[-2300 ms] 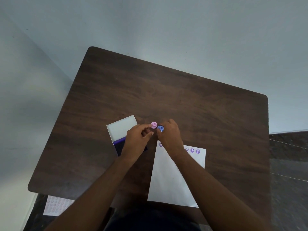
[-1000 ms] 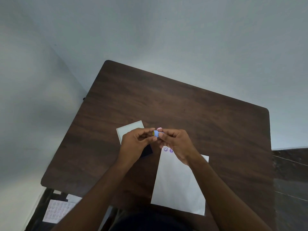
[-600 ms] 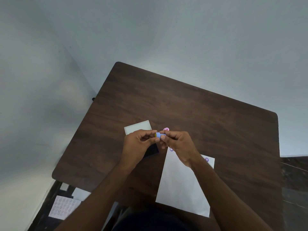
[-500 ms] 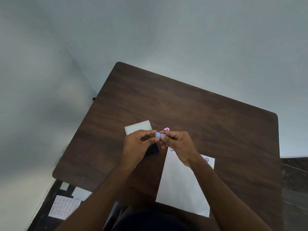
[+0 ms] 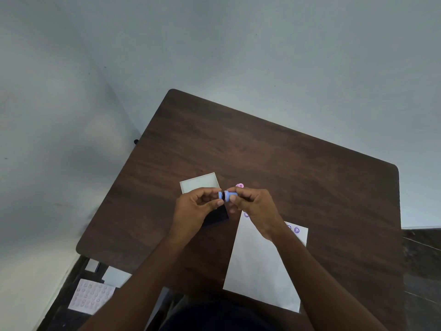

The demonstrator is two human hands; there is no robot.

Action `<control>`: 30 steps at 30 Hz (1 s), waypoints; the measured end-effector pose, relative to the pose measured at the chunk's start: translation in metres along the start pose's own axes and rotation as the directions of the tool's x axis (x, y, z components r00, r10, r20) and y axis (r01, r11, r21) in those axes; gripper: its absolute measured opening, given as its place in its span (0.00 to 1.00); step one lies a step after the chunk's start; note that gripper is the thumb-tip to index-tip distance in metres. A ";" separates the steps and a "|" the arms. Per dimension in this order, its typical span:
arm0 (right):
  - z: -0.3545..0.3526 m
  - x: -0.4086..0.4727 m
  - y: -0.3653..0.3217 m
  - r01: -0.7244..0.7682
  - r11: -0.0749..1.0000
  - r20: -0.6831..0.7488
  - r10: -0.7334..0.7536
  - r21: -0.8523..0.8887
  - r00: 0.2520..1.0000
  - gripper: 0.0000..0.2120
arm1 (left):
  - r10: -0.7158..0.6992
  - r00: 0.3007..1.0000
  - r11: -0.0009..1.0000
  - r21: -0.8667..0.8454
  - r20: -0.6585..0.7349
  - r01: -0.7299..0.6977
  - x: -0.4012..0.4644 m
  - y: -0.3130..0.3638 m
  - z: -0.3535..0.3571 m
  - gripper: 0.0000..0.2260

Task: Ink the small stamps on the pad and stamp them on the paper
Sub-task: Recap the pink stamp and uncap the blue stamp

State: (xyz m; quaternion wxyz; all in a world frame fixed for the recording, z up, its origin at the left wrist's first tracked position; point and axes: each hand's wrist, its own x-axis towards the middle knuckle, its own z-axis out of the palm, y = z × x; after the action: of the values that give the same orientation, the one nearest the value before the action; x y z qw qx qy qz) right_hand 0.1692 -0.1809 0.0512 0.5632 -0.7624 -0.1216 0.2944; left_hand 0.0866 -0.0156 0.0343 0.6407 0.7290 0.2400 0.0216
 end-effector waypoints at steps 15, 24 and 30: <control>0.023 -0.006 0.004 -0.052 0.992 0.073 0.043 0.115 0.996 0.11 | -0.070 0.994 0.972 -0.220 0.084 0.088 -0.022 -0.014 -0.031 0.19; 0.052 -0.009 0.010 -0.163 0.956 0.144 0.131 0.243 0.981 0.10 | -0.174 0.956 0.984 -0.009 -0.236 0.177 -0.047 -0.070 -0.063 0.14; 0.064 -0.014 0.010 -0.219 0.915 0.192 0.160 0.340 0.968 0.16 | -0.209 0.904 0.958 0.107 -0.372 0.266 -0.055 -0.098 -0.073 0.13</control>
State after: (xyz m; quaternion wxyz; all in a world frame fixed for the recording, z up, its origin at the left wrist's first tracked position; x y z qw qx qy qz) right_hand 0.1193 -0.1415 0.0341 0.6498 -0.6289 -0.0362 0.4253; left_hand -0.0180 0.0371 -0.0306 0.5256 0.7255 0.4405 0.0567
